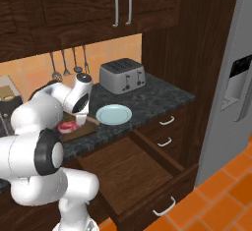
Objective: Pick up the knife from the drawer and place it on the cutting board. Then place the meat from the plate to the cutting board.
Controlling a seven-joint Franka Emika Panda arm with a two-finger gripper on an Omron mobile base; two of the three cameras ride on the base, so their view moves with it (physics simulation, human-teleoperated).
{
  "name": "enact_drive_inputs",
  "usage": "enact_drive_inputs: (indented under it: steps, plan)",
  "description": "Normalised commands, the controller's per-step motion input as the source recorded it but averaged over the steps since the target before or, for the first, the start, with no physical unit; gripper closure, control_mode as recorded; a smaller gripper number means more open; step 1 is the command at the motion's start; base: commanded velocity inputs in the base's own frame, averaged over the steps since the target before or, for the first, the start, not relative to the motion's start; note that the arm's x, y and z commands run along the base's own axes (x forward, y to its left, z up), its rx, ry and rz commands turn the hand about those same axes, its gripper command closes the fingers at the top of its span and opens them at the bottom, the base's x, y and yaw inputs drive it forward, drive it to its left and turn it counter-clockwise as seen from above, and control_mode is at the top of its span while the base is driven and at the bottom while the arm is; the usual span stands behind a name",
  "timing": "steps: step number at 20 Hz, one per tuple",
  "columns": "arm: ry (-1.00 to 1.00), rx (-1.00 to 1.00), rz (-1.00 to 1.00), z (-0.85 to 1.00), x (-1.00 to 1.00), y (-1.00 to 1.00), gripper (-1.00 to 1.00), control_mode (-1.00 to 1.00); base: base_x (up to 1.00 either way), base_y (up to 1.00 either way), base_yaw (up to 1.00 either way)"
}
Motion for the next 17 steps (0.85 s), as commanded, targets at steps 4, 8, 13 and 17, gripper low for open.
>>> enact_drive_inputs:
  steps: [4,8,13,17]
  plan:
    - [0.00,0.06,-0.01,0.61,-0.82,-0.92,-1.00,-1.00,0.00,0.00,0.00]
    - [0.00,0.00,0.00,0.75,-0.69,-0.97,-1.00,-1.00,0.00,0.00,0.00]
    - [0.00,0.00,0.00,0.75,-0.74,-0.78,-1.00,-1.00,0.00,0.00,0.00]
    - [0.00,0.00,0.00,0.17,-0.57,-0.26,-1.00,-1.00,0.00,0.00,0.00]
